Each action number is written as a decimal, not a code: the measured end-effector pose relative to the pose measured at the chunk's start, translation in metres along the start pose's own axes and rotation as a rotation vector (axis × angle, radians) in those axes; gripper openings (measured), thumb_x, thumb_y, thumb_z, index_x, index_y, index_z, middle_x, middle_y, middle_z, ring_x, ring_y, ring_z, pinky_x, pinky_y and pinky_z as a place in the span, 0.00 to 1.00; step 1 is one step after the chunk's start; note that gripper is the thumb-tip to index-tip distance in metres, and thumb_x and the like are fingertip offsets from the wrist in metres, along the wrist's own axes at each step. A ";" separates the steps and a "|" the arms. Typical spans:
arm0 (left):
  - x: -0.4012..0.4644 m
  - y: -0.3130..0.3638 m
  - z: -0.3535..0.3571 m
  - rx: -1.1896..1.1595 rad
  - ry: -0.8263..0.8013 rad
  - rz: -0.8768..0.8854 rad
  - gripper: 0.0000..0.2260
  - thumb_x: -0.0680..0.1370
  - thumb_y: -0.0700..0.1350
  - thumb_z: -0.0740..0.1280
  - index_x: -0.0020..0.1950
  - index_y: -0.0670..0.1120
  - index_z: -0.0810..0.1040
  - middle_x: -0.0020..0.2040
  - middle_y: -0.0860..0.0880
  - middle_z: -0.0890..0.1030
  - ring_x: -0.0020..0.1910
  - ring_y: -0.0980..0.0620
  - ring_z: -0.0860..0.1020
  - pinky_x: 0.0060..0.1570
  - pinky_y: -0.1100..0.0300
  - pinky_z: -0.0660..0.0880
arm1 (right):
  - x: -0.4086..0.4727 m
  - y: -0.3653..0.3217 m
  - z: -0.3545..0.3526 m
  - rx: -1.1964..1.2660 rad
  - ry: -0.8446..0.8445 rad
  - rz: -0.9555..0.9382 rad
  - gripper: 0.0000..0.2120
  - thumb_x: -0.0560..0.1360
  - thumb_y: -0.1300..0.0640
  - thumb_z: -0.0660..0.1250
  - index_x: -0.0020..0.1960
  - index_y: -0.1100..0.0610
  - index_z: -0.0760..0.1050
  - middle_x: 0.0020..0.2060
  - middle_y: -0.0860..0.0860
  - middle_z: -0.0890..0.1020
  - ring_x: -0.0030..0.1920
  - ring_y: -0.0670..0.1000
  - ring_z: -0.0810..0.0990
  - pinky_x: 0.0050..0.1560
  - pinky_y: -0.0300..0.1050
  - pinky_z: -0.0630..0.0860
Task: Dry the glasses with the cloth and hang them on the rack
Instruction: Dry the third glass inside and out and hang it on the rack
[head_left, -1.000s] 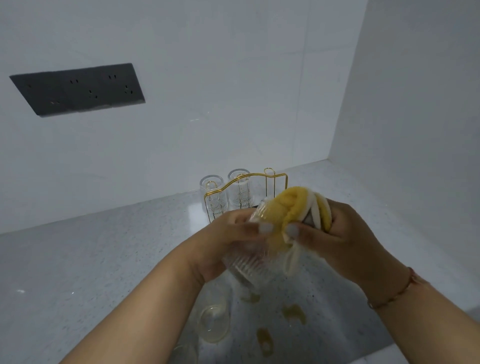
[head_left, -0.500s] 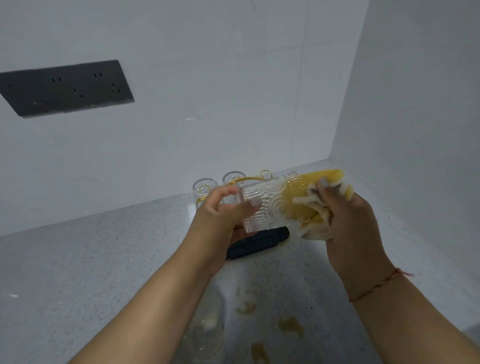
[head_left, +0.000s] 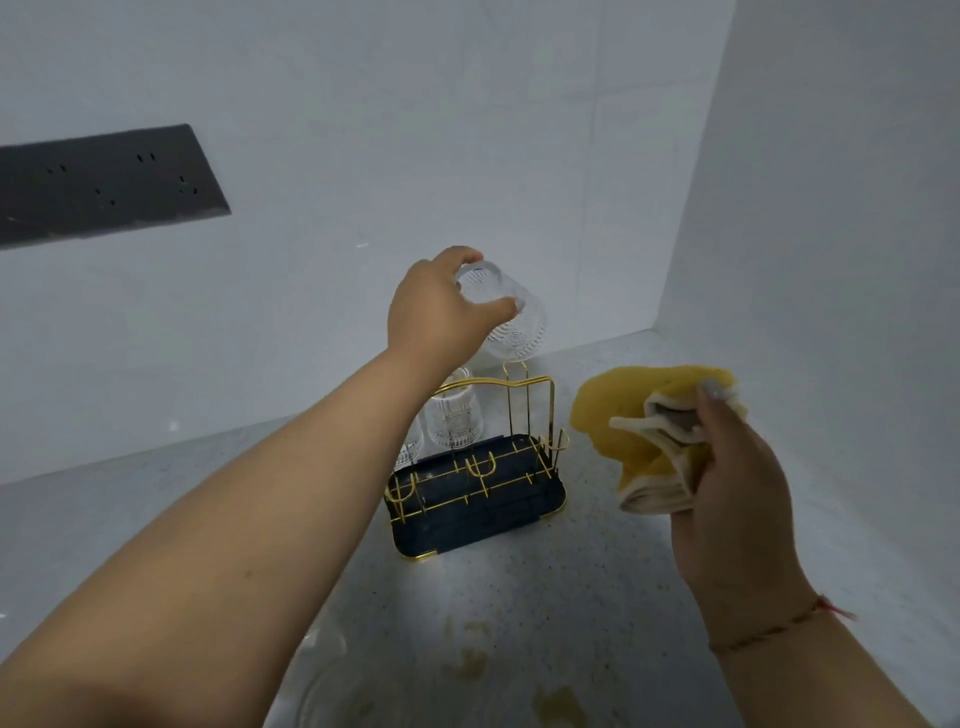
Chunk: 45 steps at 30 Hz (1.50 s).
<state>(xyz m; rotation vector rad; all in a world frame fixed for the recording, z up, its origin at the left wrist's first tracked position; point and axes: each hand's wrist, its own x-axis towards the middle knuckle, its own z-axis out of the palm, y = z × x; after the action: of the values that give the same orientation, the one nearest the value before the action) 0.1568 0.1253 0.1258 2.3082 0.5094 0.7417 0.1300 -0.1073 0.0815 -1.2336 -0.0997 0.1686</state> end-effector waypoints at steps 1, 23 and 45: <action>0.007 -0.003 0.007 0.046 -0.019 0.014 0.28 0.68 0.59 0.76 0.65 0.53 0.76 0.59 0.49 0.79 0.54 0.52 0.78 0.45 0.61 0.70 | 0.002 0.001 0.000 0.004 -0.015 0.000 0.18 0.61 0.35 0.64 0.38 0.46 0.84 0.38 0.46 0.85 0.43 0.47 0.83 0.53 0.53 0.77; 0.037 -0.039 0.091 0.658 -0.434 -0.082 0.26 0.72 0.58 0.73 0.67 0.52 0.74 0.63 0.51 0.78 0.63 0.47 0.75 0.60 0.50 0.67 | 0.031 0.021 -0.029 -0.033 -0.102 0.039 0.27 0.61 0.27 0.65 0.42 0.49 0.83 0.44 0.52 0.86 0.48 0.58 0.84 0.46 0.56 0.80; 0.044 -0.050 0.083 0.527 -0.446 -0.077 0.29 0.75 0.61 0.69 0.72 0.49 0.71 0.71 0.48 0.73 0.70 0.45 0.71 0.67 0.45 0.69 | 0.023 0.016 -0.030 0.009 -0.075 0.101 0.23 0.64 0.35 0.64 0.41 0.52 0.84 0.43 0.56 0.86 0.49 0.60 0.83 0.57 0.65 0.75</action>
<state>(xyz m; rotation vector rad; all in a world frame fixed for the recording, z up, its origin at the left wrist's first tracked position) 0.2346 0.1455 0.0560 2.8057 0.6315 0.0323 0.1565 -0.1263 0.0563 -1.2239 -0.1009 0.3031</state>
